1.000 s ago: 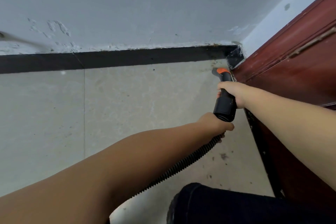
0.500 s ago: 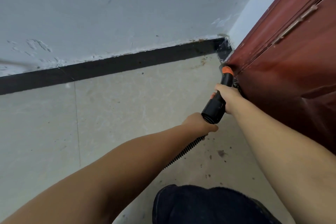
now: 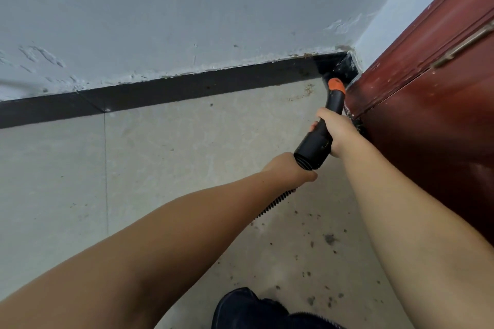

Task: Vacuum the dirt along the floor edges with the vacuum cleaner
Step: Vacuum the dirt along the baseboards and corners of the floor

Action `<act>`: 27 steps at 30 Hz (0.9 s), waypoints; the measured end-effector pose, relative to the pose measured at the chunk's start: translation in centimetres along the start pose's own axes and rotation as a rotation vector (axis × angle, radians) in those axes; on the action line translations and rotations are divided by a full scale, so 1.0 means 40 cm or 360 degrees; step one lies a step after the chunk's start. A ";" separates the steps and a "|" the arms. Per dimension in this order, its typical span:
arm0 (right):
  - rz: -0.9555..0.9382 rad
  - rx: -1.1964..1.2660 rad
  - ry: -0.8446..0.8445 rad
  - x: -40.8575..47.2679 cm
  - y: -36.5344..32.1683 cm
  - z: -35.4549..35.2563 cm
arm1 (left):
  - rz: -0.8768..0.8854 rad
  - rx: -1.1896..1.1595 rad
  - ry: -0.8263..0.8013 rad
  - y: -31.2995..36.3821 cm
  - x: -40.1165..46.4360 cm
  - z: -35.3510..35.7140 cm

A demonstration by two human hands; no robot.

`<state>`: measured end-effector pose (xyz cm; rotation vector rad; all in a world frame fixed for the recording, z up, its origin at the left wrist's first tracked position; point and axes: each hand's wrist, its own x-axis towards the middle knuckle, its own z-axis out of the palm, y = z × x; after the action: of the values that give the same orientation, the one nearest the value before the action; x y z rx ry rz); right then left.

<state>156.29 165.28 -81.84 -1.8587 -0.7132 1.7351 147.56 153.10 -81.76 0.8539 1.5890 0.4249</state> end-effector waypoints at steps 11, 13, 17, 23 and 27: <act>0.0019 -0.0232 -0.0124 -0.050 0.043 -0.009 | -0.0082 -0.0242 -0.0096 -0.048 -0.070 0.062; 0.0025 -0.0249 -0.0105 -0.056 0.041 -0.018 | -0.0083 -0.0263 -0.0118 -0.043 -0.080 0.069; 0.0040 -0.0294 -0.0126 -0.055 0.030 -0.034 | -0.0076 -0.0264 -0.0132 -0.023 -0.085 0.074; 0.0025 -0.0373 -0.0189 -0.055 0.003 0.012 | -0.0111 -0.0347 -0.0036 -0.016 -0.072 0.043; 0.0052 -0.0352 -0.0157 -0.063 0.022 -0.011 | -0.0125 -0.0326 -0.0096 -0.019 -0.086 0.062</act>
<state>156.63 162.95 -80.55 -1.9481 -0.9521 1.8427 149.74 149.60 -80.44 0.6403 1.4895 0.4919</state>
